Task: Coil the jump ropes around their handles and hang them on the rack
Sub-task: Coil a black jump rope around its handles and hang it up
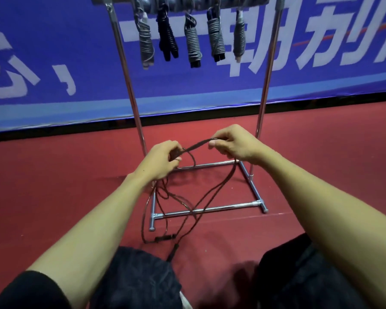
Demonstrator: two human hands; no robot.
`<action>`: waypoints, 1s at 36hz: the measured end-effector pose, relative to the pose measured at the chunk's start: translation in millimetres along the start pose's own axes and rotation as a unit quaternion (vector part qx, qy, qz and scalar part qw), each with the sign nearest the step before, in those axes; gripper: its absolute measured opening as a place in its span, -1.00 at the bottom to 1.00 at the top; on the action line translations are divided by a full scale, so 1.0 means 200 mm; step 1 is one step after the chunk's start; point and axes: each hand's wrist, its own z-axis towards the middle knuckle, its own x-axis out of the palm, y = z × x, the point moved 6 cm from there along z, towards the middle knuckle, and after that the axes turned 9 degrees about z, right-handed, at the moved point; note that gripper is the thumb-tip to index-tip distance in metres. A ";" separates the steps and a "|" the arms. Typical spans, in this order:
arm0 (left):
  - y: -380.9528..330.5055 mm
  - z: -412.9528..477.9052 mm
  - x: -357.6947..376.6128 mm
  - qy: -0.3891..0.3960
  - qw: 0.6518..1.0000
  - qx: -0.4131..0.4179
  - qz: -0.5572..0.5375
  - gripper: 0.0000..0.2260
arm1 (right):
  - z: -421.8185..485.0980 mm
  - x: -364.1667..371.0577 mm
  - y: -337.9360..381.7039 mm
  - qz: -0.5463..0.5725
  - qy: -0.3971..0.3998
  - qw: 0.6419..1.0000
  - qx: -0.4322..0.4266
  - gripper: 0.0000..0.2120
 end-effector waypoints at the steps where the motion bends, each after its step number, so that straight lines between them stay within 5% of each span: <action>1: 0.05 0.00 0.01 -0.003 1.000 -0.020 -0.001 -0.91 | -0.01 -0.01 -0.03 0.016 -0.004 1.000 0.003 -0.83; 10: 0.21 -0.06 0.18 0.121 0.990 -0.033 0.061 -0.65 | -0.03 -0.14 -0.20 0.111 -0.155 0.982 0.000 -0.77; 16: 0.53 -0.25 0.28 0.209 0.968 -0.140 0.022 -0.78 | -0.09 -0.28 -0.20 0.116 -0.199 0.973 -0.021 -0.78; 20: 0.52 -0.30 0.34 0.333 0.914 -0.218 -0.077 -0.36 | -0.08 -0.25 -0.20 0.088 -0.187 0.978 -0.033 -0.77; 24: 0.36 -0.18 0.31 0.305 0.900 -0.235 -0.204 -0.53 | -0.04 -0.18 -0.20 0.040 -0.158 0.986 -0.038 -0.81; 28: 0.21 -0.05 0.25 0.328 0.913 -0.192 -0.150 -0.34 | 0.00 -0.17 -0.21 0.035 -0.161 0.985 -0.043 -0.81; 33: -0.18 0.14 0.26 0.154 0.948 -0.111 -0.254 -0.26 | 0.02 -0.09 -0.18 0.058 -0.123 0.989 -0.065 -0.85; 36: -0.36 0.16 0.35 0.134 0.961 -0.039 -0.238 -0.60 | 0.01 -0.08 -0.16 0.061 -0.116 0.988 -0.078 -0.87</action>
